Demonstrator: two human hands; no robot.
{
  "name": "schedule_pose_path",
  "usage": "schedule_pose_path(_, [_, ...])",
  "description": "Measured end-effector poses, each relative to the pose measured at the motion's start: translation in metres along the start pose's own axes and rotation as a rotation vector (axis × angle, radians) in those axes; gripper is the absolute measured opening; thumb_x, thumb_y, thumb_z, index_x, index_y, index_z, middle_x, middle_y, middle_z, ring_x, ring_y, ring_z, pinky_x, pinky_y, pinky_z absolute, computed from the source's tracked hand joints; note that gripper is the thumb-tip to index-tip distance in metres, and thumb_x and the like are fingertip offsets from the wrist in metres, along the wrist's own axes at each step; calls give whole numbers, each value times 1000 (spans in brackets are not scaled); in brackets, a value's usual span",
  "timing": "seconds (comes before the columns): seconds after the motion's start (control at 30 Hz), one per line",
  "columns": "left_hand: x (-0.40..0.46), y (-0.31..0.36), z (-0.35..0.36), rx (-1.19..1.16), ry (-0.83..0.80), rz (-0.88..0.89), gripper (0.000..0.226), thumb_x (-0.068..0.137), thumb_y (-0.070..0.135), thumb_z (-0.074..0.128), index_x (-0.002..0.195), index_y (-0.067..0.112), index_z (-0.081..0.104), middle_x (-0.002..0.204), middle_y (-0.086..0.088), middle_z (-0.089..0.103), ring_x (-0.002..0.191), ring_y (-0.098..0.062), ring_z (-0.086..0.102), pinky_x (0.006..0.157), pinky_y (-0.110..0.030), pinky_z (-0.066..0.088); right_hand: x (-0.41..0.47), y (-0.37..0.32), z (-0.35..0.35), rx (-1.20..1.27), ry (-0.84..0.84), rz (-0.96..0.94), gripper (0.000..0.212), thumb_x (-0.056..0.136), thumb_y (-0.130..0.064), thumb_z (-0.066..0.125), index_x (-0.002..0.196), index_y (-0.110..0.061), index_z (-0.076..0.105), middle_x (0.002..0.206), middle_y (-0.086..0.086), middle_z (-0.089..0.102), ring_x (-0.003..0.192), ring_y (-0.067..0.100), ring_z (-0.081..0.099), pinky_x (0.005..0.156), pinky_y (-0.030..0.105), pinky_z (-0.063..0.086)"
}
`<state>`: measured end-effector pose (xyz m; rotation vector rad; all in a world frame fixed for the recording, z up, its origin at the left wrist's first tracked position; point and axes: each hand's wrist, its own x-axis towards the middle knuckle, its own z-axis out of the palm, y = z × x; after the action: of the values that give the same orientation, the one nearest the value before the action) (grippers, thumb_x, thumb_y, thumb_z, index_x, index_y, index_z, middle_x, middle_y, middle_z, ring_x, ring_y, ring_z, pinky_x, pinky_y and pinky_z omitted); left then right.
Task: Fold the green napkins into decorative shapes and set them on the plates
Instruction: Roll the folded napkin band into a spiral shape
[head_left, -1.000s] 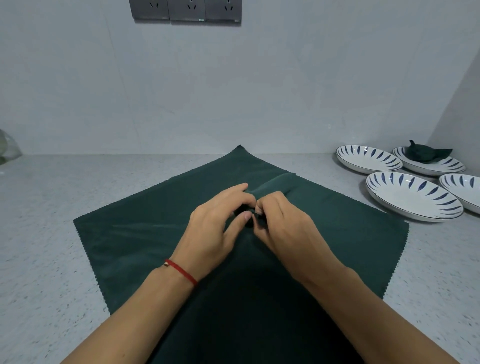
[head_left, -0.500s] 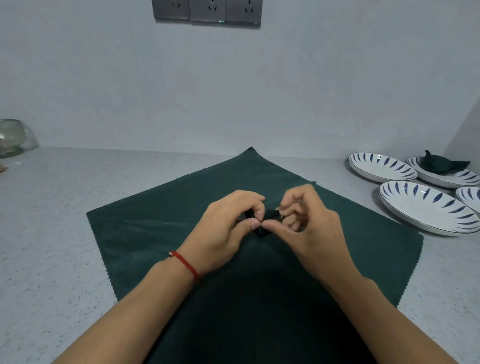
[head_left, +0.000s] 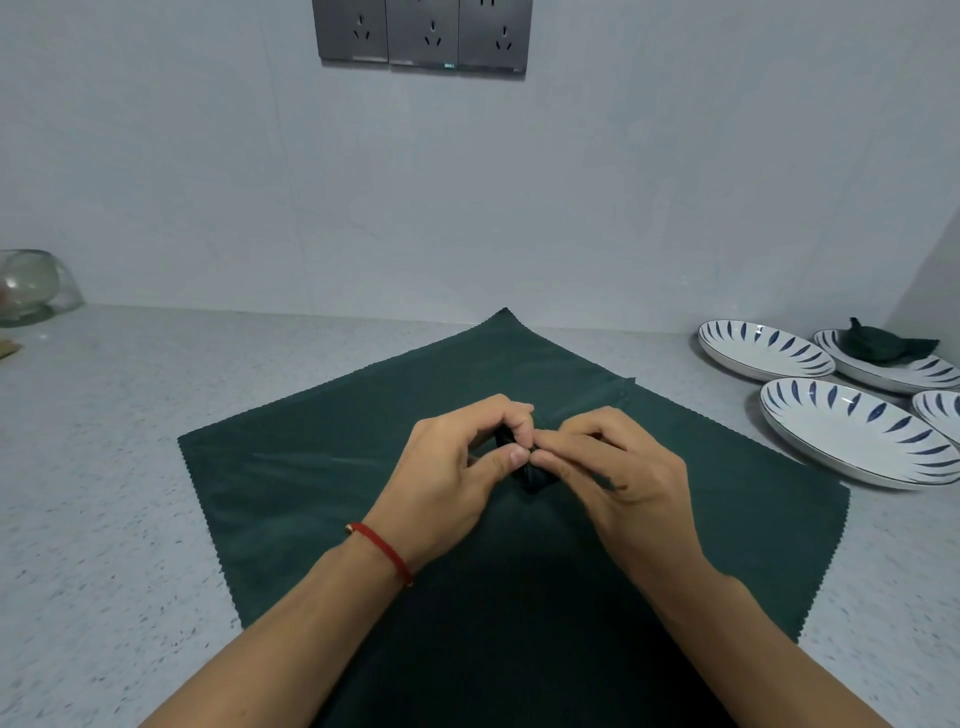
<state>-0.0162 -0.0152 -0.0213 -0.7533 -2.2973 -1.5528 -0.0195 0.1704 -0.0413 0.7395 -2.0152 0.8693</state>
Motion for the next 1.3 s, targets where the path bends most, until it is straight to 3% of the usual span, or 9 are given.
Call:
schedule_pose_path(0.27, [3, -6, 2, -53, 52, -51, 14, 91, -1, 65, 89, 12, 61, 104, -5, 69, 110, -18, 65, 92, -43, 55, 4, 1, 11, -265, 24, -123, 24, 103, -20, 60, 83, -10, 69, 82, -1, 61, 72, 19, 53, 62, 33, 46])
schedule_pose_path(0.33, [3, -6, 5, -107, 52, -58, 20, 89, -3, 67, 97, 15, 61, 114, -1, 67, 122, -11, 59, 89, -29, 56, 6, 0, 13, -264, -5, -27, 25, 104, -22, 53, 84, -14, 65, 84, -5, 57, 76, 15, 49, 64, 28, 42])
schedule_pose_path(0.47, [1, -13, 16, 50, 93, -82, 70, 72, 14, 86, 130, 27, 49, 131, 20, 55, 127, 3, 49, 94, -21, 49, 10, -6, 12, -47, -93, 285, 19, 102, -14, 55, 83, -20, 56, 86, -11, 52, 87, 13, 46, 75, 18, 37])
schedule_pose_path(0.6, [4, -21, 18, 247, 246, -18, 64, 70, 20, 89, 126, 19, 60, 120, 14, 62, 107, 3, 56, 90, -7, 43, 16, -14, 5, 99, -241, 520, 24, 102, -20, 53, 80, -28, 58, 97, -10, 55, 99, 7, 48, 80, 9, 35])
schedule_pose_path(0.7, [5, -29, 13, 398, 202, 75, 61, 72, 26, 87, 127, 17, 62, 123, 10, 64, 111, -4, 59, 99, -21, 46, 20, -14, -1, 195, -300, 698, 27, 100, -23, 57, 74, -25, 62, 98, -9, 59, 93, 3, 53, 78, 18, 39])
schedule_pose_path(0.83, [6, -31, 10, 452, 192, 144, 59, 73, 27, 84, 127, 14, 63, 124, 4, 65, 113, -13, 62, 98, -35, 50, 22, -17, -7, 416, -319, 819, 32, 100, -20, 60, 68, -17, 60, 67, -13, 57, 64, 3, 48, 67, 25, 40])
schedule_pose_path(0.97, [7, -28, 12, 435, 224, 116, 60, 70, 24, 89, 124, 15, 66, 120, 7, 68, 108, -9, 63, 98, -26, 49, 16, -20, 1, 143, -181, 644, 21, 96, -21, 65, 75, -20, 67, 75, -7, 64, 71, 6, 55, 69, 17, 42])
schedule_pose_path(1.1, [9, -24, 15, 408, 228, 73, 61, 68, 24, 91, 123, 14, 67, 117, 9, 68, 103, -1, 59, 95, -4, 39, 11, -19, 10, -49, -32, 408, 14, 94, -11, 65, 81, -16, 67, 93, -2, 53, 87, 8, 51, 78, 9, 37])
schedule_pose_path(1.3, [8, -22, 14, 395, 210, 47, 59, 69, 26, 90, 122, 15, 67, 115, 8, 69, 103, -1, 59, 93, -1, 38, 9, -10, 11, -80, -148, 322, 19, 100, -11, 56, 82, -16, 53, 80, -3, 56, 74, 17, 52, 69, 34, 41])
